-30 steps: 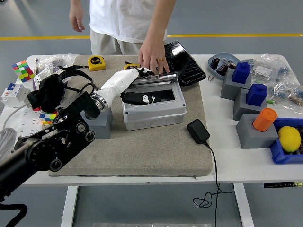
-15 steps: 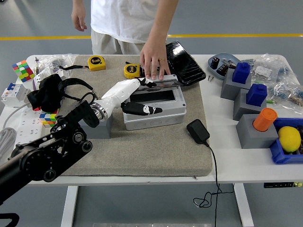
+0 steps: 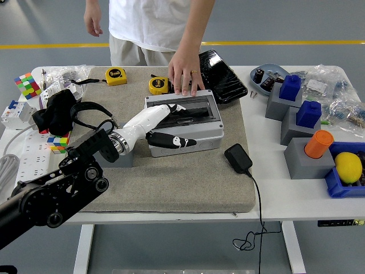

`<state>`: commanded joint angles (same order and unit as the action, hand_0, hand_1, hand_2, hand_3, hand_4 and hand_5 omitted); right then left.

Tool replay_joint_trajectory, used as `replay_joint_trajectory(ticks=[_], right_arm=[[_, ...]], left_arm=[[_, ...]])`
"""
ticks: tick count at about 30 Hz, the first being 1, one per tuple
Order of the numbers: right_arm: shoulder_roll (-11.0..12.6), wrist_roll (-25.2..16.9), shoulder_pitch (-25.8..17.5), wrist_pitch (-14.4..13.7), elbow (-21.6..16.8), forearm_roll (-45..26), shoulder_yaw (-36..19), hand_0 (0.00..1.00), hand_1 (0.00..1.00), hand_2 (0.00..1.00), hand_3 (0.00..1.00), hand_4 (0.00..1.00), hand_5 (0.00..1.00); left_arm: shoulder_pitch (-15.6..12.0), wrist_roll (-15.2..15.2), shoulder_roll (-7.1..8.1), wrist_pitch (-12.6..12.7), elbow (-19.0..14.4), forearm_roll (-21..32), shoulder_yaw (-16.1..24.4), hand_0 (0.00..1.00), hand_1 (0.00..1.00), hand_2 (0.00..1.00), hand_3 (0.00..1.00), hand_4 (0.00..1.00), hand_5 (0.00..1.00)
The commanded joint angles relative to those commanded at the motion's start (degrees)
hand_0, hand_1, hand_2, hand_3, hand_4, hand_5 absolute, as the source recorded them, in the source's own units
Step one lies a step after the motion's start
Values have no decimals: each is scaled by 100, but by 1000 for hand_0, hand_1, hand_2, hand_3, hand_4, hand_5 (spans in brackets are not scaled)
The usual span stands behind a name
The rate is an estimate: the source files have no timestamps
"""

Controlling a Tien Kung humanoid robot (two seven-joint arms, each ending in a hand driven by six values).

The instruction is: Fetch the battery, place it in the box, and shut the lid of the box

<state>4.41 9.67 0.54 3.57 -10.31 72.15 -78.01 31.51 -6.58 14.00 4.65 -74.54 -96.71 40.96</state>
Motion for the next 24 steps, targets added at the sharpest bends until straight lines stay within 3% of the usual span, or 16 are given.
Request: replay_joint_trajectory(ticks=[5, 10, 13, 14, 18, 24], right_arm=[[2, -7, 8, -3, 0, -11, -3, 610, 660, 685, 589, 990, 553], [-1, -2, 12, -1, 0, -1, -11, 610, 660, 685, 590, 991, 553], [-2, 4, 15, -1, 0, 20, -31, 610, 660, 685, 590, 991, 553], [-1, 4, 16, -1, 0, 24, -33, 610, 660, 685, 589, 991, 553], [0, 0, 21, 0, 0, 22, -31, 610, 660, 685, 589, 991, 553], [2, 0, 25, -2, 0, 37, -51, 610, 660, 685, 589, 991, 553]], left_arm=[[-146, 96, 13, 42, -251, 20, 252, 784, 807, 771, 775, 998, 620], [-469, 419, -23, 204, -656, 186, 844, 782, 804, 768, 775, 998, 618], [-804, 845, -92, 374, -868, 770, 1299, 782, 804, 768, 775, 998, 618], [-908, 983, -117, 411, -908, 983, 1431, 729, 772, 733, 766, 998, 595], [-1345, 1545, -261, 438, -982, 1929, 1996, 729, 772, 733, 766, 998, 595], [-1901, 1970, -433, 375, -1007, 3361, 2865, 697, 743, 711, 750, 998, 574]])
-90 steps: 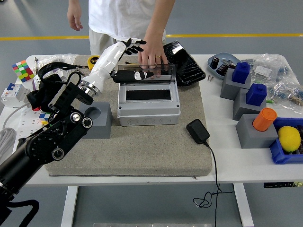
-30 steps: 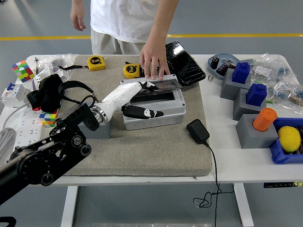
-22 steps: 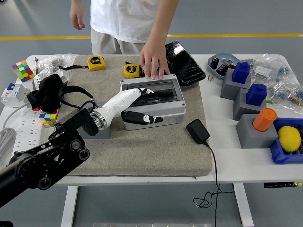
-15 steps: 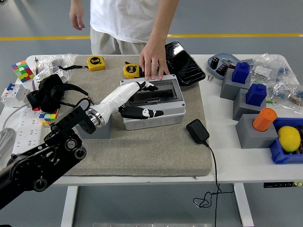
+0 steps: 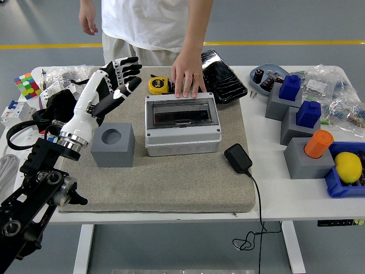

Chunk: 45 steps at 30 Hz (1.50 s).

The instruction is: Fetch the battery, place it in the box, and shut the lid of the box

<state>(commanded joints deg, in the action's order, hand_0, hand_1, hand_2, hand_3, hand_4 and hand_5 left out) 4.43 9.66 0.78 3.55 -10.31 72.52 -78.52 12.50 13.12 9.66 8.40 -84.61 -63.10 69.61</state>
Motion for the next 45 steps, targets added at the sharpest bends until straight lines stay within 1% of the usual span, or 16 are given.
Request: replay_joint_trajectory(ticks=[1, 2, 3, 7, 8, 11, 13, 14, 17, 19, 20, 23, 25, 26, 32, 45], right_arm=[[0, 3, -2, -1, 0, 11, -16, 610, 660, 685, 589, 991, 553], [0, 5, -1, -1, 0, 23, -27, 609, 660, 685, 589, 991, 553], [-1, 6, 2, -1, 0, 36, -39, 609, 660, 685, 589, 991, 553], [-6, 9, 11, -3, 0, 45, -71, 609, 660, 685, 589, 991, 553], [-7, 7, 11, -3, 0, 40, -71, 609, 660, 684, 589, 991, 553], [-11, 19, 19, 1, 0, 65, -96, 609, 660, 684, 589, 991, 553], [-5, 17, 30, -2, 0, 65, -103, 609, 660, 684, 589, 991, 553], [-3, 18, 36, -2, 0, 71, -108, 611, 660, 685, 590, 991, 553], [4, 7, 58, -5, 0, 59, -97, 611, 660, 685, 590, 991, 553], [4, 4, 69, -4, 0, 57, -92, 611, 660, 685, 590, 991, 553], [2, 5, 76, -3, 0, 60, -92, 610, 660, 685, 590, 991, 553], [-5, 14, 84, 1, 0, 77, -94, 610, 660, 685, 590, 991, 553], [-7, 18, 81, 3, 0, 89, -95, 610, 660, 685, 590, 991, 553], [-7, 22, 81, 4, 0, 98, -99, 609, 660, 685, 590, 991, 554], [-3, 26, 100, 2, 0, 124, -112, 610, 660, 685, 590, 991, 554], [-20, 42, 105, 5, 0, 177, -147, 609, 660, 685, 590, 991, 554]], left_arm=[[-118, 44, -22, -33, -5, 255, 168, 697, 743, 711, 750, 998, 574], [-214, 96, -36, -43, -8, 479, 327, 659, 720, 700, 743, 998, 580], [-282, 134, -44, -41, -10, 739, 455, 659, 720, 700, 743, 998, 580], [-528, 234, -71, -33, -16, 1304, 886, 659, 720, 700, 743, 998, 580], [-577, 256, -70, -40, -21, 1402, 961, 516, 652, 657, 721, 998, 533], [-726, 323, -51, -48, -37, 1643, 1166, 516, 652, 657, 721, 998, 533], [-803, 345, -56, -47, -47, 1674, 1276, 516, 652, 657, 721, 998, 533], [-832, 350, -61, -47, -52, 1673, 1321, 490, 633, 647, 717, 998, 524], [-930, 357, -71, -48, -62, 1676, 1446, 490, 633, 647, 717, 998, 524], [-975, 350, -67, -53, -64, 1675, 1492, 490, 633, 647, 717, 998, 524], [-1006, 341, -60, -58, -64, 1676, 1516, 460, 593, 622, 712, 998, 509], [-1048, 330, -51, -62, -65, 1680, 1555, 460, 593, 622, 712, 998, 509], [-1058, 326, -51, -65, -69, 1681, 1574, 460, 593, 622, 712, 998, 509], [-1059, 319, -54, -67, -71, 1675, 1586, 456, 587, 621, 713, 998, 531], [-1042, 304, -51, -72, -75, 1671, 1634, 452, 585, 620, 711, 998, 538], [-1060, 232, -40, -88, -36, 1626, 1646, 451, 582, 620, 711, 998, 527]])
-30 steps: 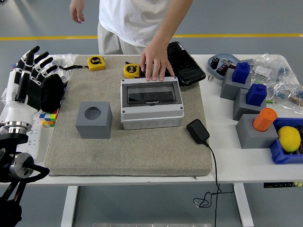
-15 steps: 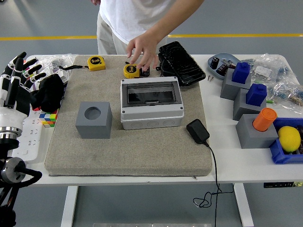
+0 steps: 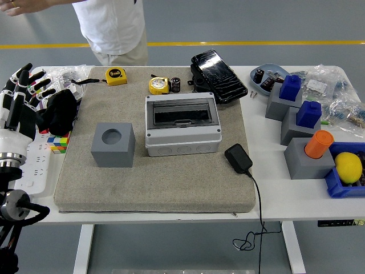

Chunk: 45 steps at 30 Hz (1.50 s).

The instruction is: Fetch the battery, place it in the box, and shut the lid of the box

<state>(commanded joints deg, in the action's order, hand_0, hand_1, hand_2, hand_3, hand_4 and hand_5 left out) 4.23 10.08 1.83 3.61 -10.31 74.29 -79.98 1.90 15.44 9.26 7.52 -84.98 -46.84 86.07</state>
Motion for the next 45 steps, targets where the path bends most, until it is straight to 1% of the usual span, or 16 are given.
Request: replay_joint_trajectory(ticks=[10, 11, 17, 20, 23, 34, 45], right_arm=[[-21, 2, -1, 2, 0, 41, -22, 609, 660, 685, 590, 990, 554], [-20, 1, 1, 3, 0, 35, -17, 610, 660, 684, 589, 989, 554], [-24, -7, -27, -1, 0, 30, -33, 609, 660, 685, 589, 989, 554], [-36, 0, -51, -4, 0, 47, -79, 609, 660, 685, 589, 989, 554], [-44, -15, -66, -8, 0, -1, -49, 612, 661, 685, 589, 988, 553], [-37, -3, -111, -5, 0, 10, -76, 612, 660, 685, 589, 988, 553], [-48, -38, -68, -6, 0, -83, -13, 611, 660, 685, 589, 987, 554]], left_arm=[[-33, -37, -11, -14, 29, -32, 105, 450, 579, 617, 711, 998, 521], [-33, -40, -14, -15, 31, -40, 125, 449, 575, 613, 709, 998, 492], [-73, -38, -3, -11, 65, -38, 259, 449, 574, 608, 704, 998, 485], [-118, -41, -30, -14, 55, -49, 318, 449, 574, 608, 704, 998, 485], [-161, -42, -90, -13, 89, -45, 373, 448, 573, 607, 704, 998, 483], [-139, -71, -102, -20, 136, -43, 323, 448, 574, 605, 702, 998, 482], [-94, -122, -101, -41, 176, -30, 36, 448, 570, 603, 698, 998, 479]])
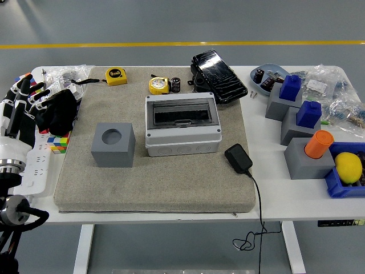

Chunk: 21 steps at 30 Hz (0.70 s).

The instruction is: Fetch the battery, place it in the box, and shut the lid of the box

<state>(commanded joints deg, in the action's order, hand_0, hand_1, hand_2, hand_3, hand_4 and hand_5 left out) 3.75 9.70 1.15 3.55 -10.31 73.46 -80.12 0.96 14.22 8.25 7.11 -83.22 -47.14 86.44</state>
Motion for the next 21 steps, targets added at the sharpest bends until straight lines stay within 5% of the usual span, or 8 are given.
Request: replay_joint_trajectory(ticks=[21], right_arm=[[13, -1, 22, -2, 0, -5, -14, 609, 660, 684, 588, 986, 554]], left_arm=[[43, 4, 36, -55, 69, -19, -372, 335, 539, 577, 602, 998, 445]])
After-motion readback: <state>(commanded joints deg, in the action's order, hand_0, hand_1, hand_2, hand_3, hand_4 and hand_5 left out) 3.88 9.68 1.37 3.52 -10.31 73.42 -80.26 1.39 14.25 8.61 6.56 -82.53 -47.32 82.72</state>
